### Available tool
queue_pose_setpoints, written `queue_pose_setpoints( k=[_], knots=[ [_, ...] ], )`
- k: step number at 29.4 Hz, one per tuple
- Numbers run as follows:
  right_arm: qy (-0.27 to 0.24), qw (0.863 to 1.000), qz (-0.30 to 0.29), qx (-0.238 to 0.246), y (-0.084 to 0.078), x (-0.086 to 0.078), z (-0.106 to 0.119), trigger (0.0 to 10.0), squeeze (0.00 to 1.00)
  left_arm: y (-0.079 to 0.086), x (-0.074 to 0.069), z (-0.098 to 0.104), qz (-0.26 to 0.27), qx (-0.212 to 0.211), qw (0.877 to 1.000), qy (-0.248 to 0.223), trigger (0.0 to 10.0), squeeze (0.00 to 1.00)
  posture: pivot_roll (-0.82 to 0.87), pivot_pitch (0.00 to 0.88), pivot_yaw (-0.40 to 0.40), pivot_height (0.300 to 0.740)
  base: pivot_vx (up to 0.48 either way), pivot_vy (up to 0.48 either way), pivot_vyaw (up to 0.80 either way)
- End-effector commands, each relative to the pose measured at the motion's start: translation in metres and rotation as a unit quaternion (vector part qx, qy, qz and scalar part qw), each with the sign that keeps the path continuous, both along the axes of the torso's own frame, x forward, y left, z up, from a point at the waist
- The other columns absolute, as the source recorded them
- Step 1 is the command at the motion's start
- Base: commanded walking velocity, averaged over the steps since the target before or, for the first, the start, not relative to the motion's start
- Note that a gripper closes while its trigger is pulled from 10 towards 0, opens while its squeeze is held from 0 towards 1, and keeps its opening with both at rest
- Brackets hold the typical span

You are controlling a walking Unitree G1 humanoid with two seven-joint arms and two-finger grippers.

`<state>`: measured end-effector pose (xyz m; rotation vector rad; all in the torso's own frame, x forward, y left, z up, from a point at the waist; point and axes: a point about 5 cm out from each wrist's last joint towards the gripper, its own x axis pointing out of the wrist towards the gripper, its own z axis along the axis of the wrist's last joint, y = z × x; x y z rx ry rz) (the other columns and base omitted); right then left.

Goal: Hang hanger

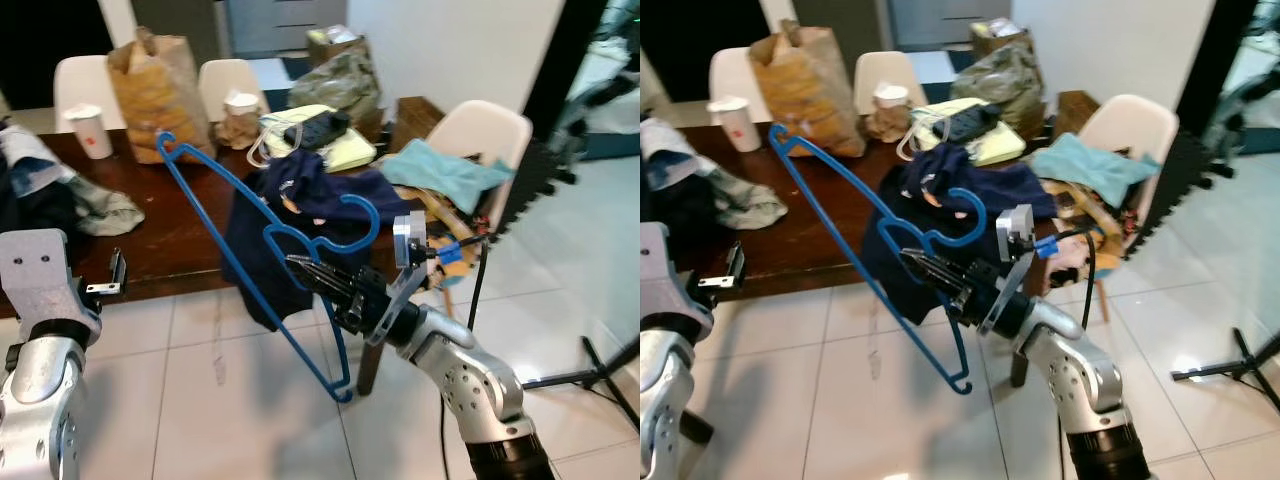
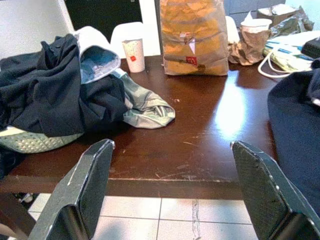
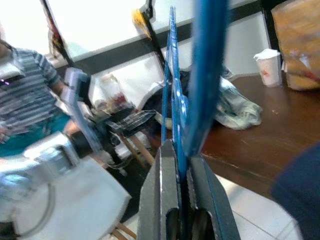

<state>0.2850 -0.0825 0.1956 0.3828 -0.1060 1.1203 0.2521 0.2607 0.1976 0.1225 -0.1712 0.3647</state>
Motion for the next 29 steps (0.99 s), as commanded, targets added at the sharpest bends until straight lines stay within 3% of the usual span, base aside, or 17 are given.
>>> queue_pose_setpoints(
  k=[1,12,21,29],
  knots=[
    [0.009,1.0,-0.017,-0.01,0.002,0.004,-0.004,10.0,0.0,0.001,-0.001,0.003,0.009,0.007,1.0,-0.001,10.0,0.0,0.04,0.055,-0.001,0.74,0.349,0.0,0.0],
    [0.006,0.999,-0.037,-0.022,0.0,0.008,-0.006,10.0,0.0,-0.003,0.002,0.014,0.02,0.027,0.999,-0.021,10.0,0.0,0.03,0.053,0.002,0.74,0.372,0.0,0.0],
    [-0.01,0.999,-0.036,-0.012,-0.004,0.008,-0.001,10.0,0.0,0.003,-0.003,0.032,0.049,0.048,0.997,-0.046,10.0,0.0,0.03,0.052,0.0,0.74,0.398,0.0,0.78],
    [-0.014,0.999,-0.027,-0.014,-0.001,0.008,-0.001,10.0,0.0,0.026,-0.019,0.046,0.109,0.058,0.99,-0.064,10.0,0.0,0.04,0.05,-0.005,0.74,0.391,0.0,0.78]
  ],
)
